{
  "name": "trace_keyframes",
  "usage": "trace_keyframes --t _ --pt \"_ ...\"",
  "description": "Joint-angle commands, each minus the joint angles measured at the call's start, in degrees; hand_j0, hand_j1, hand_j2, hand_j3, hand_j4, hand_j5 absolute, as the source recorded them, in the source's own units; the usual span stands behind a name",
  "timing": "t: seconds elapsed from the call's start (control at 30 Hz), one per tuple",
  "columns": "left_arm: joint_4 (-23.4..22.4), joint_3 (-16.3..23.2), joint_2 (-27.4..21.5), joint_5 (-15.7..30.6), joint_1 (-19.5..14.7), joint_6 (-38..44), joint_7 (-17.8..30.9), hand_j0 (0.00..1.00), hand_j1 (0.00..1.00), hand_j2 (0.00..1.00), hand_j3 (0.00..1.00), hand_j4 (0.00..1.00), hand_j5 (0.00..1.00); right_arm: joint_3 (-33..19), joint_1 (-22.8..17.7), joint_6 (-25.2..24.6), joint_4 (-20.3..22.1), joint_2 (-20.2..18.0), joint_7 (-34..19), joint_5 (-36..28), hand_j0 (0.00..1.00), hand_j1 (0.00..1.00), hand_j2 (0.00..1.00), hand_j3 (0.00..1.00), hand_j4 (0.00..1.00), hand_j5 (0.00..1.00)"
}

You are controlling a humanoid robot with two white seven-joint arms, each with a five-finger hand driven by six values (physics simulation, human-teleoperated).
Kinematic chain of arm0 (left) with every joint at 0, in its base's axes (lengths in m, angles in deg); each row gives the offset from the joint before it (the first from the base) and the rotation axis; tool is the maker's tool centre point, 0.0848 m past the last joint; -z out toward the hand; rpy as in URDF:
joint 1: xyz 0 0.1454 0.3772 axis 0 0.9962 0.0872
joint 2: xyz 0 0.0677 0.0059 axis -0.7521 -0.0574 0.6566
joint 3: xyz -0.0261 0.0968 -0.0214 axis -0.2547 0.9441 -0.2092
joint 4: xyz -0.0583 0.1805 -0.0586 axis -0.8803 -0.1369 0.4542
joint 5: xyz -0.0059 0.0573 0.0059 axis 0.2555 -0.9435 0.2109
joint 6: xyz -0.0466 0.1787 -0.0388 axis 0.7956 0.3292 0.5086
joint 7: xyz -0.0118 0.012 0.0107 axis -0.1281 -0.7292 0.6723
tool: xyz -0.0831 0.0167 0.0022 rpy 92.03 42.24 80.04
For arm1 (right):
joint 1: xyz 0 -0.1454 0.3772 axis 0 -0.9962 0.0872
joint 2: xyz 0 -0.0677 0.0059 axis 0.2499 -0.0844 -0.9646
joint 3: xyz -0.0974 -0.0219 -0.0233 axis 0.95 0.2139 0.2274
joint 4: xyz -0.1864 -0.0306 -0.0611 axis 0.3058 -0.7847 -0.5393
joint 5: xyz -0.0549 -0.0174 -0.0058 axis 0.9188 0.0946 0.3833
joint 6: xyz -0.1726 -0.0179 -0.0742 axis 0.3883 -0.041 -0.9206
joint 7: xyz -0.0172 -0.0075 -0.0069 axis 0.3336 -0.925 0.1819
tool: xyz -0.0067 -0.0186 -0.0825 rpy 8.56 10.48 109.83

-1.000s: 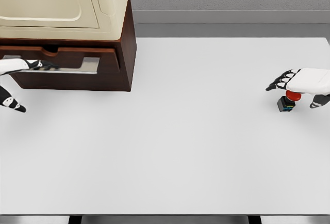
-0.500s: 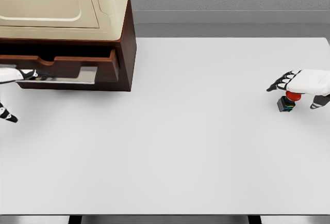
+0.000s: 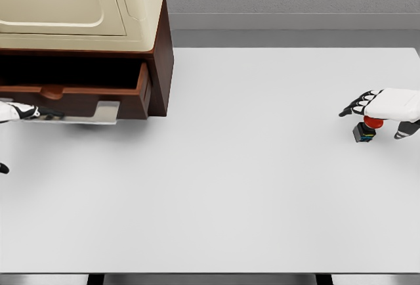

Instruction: Open the cabinet drawer with left arm, and place a switch into the drawer with right arm

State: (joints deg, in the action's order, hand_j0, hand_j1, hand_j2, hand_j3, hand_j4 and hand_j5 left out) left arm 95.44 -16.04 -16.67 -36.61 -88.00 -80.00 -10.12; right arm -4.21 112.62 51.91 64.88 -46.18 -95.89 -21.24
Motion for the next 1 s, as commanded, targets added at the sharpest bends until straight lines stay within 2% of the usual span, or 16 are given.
trace_keyframes --t 0.0,0.37,0.97 --pt "1.56 0.66 -0.62 2.97 0.01 -1.41 0.54 1.0 1.0 1.0 1.0 1.0 1.0 -0.03 0.0 -0.13 0.0 -0.16 0.02 -0.21 1.0 1.0 1.0 1.0 1.0 1.0" --pt "2.79 3.39 -3.52 3.41 0.01 -7.56 0.54 1.0 1.0 1.0 1.0 1.0 1.0 -0.12 0.18 -0.13 0.0 -0.16 0.02 -0.21 1.0 1.0 1.0 1.0 1.0 1.0" --pt "2.7 2.42 -4.83 8.42 -0.16 -7.85 0.54 1.0 1.0 1.0 1.0 1.0 1.0 -0.12 0.18 -0.13 0.09 0.28 0.02 -0.21 1.0 1.0 1.0 1.0 1.0 1.0"
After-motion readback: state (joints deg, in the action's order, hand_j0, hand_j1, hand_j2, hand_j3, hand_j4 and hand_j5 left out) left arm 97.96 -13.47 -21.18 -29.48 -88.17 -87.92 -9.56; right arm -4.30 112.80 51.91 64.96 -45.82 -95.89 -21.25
